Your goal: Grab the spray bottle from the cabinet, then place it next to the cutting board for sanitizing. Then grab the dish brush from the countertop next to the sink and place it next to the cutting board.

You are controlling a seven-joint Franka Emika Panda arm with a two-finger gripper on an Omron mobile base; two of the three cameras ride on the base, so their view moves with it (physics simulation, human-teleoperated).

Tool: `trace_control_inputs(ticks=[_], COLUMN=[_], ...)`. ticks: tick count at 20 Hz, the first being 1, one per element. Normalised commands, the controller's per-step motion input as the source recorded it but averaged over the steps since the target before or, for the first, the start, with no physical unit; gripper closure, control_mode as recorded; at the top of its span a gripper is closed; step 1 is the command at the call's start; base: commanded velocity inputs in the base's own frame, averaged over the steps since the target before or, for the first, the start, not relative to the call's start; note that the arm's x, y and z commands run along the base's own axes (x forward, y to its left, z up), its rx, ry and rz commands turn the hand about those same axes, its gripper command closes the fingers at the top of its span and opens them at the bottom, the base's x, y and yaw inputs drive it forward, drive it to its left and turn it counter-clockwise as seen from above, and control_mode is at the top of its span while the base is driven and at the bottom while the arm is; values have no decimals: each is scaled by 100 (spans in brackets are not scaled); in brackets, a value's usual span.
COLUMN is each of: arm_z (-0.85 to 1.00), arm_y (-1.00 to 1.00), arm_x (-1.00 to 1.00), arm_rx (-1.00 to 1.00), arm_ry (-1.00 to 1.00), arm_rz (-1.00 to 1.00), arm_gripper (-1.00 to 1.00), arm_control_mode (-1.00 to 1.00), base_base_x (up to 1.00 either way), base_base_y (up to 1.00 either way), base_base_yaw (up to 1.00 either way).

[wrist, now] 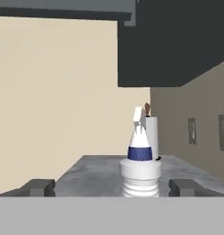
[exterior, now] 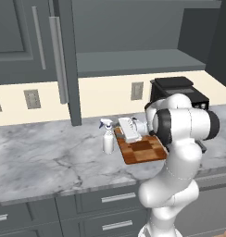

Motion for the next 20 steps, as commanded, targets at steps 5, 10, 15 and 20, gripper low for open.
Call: trace_control_inputs(ticks=[5, 10, 15, 20], arm_z=[19, 25, 39, 53], arm_y=[0, -2, 0, 0], arm_x=[-33, -31, -41, -35], arm_rx=[0, 0, 0, -2], arm_ry=[0, -1, 0, 0], arm_rz=[-9, -10, -10, -11], arm_gripper=[-100, -100, -100, -100], arm_control_mode=[-100, -100, -100, -100], base_base_x=[0, 0, 0, 0], base_base_y=[0, 0, 0, 0], base_base_yaw=[0, 0, 0, 0])
